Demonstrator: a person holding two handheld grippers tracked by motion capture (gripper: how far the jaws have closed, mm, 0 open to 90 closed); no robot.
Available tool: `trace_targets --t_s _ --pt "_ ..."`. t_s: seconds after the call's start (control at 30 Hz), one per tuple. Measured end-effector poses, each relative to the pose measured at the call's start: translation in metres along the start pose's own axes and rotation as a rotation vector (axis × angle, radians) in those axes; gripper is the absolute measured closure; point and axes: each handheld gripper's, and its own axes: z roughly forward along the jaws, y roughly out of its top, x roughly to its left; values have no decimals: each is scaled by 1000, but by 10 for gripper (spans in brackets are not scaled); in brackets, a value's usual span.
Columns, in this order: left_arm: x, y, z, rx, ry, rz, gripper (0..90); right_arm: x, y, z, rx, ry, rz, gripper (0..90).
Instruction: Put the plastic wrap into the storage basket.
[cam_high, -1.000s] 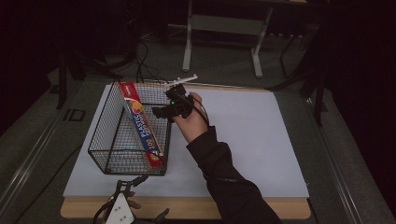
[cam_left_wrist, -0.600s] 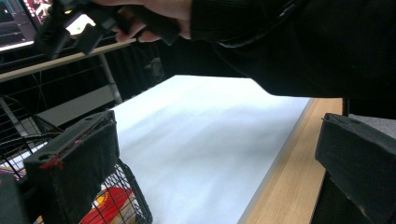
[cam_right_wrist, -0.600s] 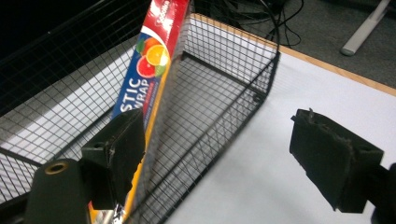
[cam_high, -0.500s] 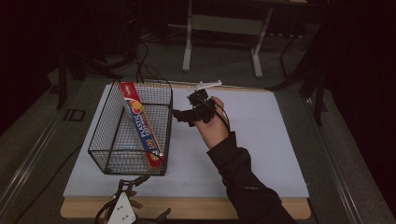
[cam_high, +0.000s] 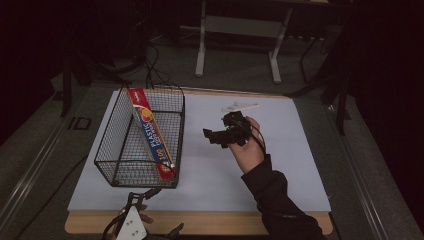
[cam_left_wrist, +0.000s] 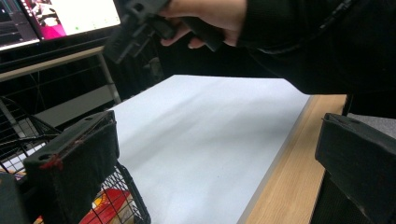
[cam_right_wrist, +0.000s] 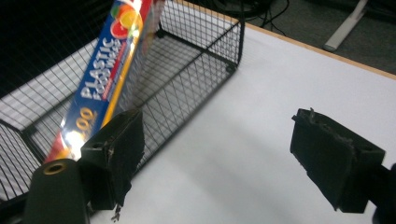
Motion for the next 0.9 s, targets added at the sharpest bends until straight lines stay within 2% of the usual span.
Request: trace_targets --t_s 0.3,0.47,0.7,0.9 --pt "-1 0 1 0 3 -4 1 -9 -34 -14 -14 10 -17 178" --pt "-1 0 2 4 2 -7 1 -15 -54 -22 -16 13 5 179" --pt "-1 0 2 6 2 -4 1 -17 -79 -27 -36 42 1 173" --pt "-2 0 2 5 3 -2 1 -17 -99 -34 -31 52 -3 172"
